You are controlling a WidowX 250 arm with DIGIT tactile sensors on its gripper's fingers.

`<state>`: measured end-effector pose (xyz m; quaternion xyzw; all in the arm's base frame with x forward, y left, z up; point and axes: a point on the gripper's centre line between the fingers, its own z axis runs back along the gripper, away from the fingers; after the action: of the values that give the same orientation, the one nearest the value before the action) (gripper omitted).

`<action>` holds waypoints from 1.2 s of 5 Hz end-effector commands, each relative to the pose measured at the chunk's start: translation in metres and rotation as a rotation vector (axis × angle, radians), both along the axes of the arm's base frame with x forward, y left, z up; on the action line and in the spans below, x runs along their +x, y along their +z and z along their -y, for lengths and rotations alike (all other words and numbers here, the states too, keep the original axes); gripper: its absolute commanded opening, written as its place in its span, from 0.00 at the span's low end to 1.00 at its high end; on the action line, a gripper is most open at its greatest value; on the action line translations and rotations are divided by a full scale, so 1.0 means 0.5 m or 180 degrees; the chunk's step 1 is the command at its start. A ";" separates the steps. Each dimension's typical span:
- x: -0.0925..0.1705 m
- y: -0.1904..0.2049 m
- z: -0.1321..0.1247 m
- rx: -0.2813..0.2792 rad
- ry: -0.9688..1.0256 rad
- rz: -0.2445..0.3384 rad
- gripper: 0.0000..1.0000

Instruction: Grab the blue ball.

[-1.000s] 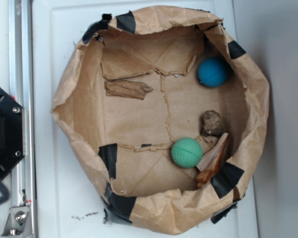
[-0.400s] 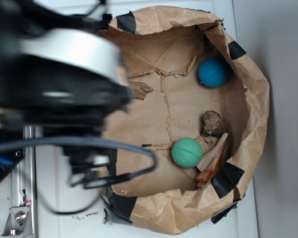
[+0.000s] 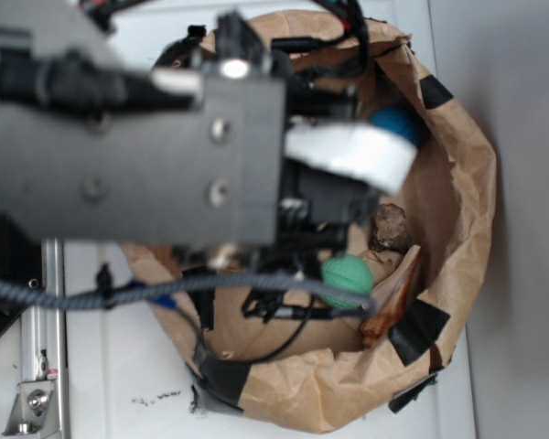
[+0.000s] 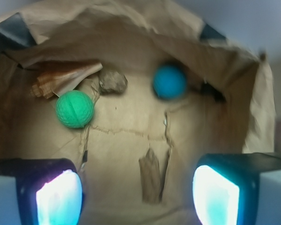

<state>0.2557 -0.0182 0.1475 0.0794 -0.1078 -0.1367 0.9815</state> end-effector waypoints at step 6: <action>0.123 -0.130 -0.064 -0.0343 -0.0440 0.0312 1.00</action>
<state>0.3073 0.0117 0.0632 0.0160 -0.1411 -0.2011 0.9692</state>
